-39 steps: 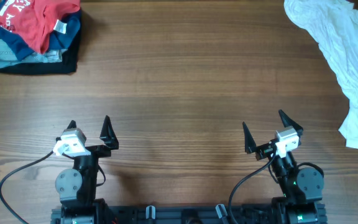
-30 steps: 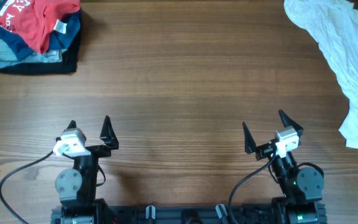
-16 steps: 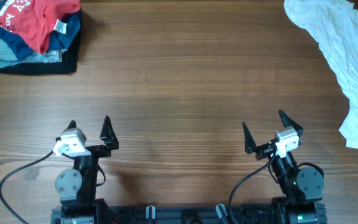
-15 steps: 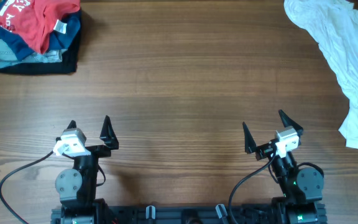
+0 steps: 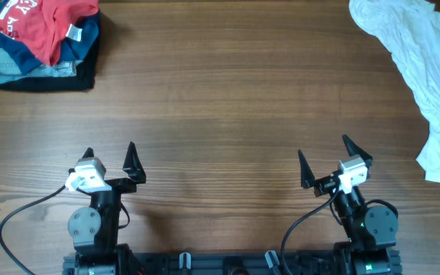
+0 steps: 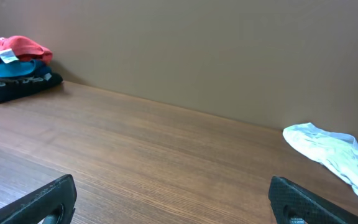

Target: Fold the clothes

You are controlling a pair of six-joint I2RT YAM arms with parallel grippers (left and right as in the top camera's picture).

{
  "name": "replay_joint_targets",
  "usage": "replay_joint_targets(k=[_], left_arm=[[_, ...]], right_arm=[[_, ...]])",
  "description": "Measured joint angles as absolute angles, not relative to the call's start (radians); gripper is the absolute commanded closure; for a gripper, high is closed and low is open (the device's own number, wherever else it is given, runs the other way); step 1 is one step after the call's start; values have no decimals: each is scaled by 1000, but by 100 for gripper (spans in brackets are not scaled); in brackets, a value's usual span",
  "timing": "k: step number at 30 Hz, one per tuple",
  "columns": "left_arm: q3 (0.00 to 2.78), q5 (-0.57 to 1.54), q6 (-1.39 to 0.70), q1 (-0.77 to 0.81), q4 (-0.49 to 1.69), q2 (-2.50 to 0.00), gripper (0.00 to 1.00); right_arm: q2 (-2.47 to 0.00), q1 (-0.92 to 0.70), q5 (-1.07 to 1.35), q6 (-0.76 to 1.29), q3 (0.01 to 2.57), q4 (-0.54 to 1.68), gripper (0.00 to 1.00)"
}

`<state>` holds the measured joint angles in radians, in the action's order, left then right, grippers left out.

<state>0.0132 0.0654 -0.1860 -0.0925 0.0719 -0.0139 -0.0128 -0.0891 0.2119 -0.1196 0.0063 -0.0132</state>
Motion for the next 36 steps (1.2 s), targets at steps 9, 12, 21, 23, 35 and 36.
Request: replay_joint_targets(k=[9, 12, 21, 23, 35, 36], left_arm=[[13, 65, -186, -93, 72, -14, 0], [13, 65, -186, -93, 72, -14, 0], [13, 65, -186, -93, 72, -14, 0], [13, 65, -186, -93, 72, -14, 0], [13, 65, -186, -93, 72, -14, 0], [13, 65, -186, -93, 72, -14, 0]], right_arm=[[-13, -89, 212, -120, 6, -13, 0], [-13, -89, 212, -120, 6, -13, 0], [-13, -89, 212, -120, 6, -13, 0], [-13, -89, 212, -119, 6, -13, 0], [-13, -89, 181, -241, 6, -17, 0], [-13, -89, 181, -243, 6, -18, 0]])
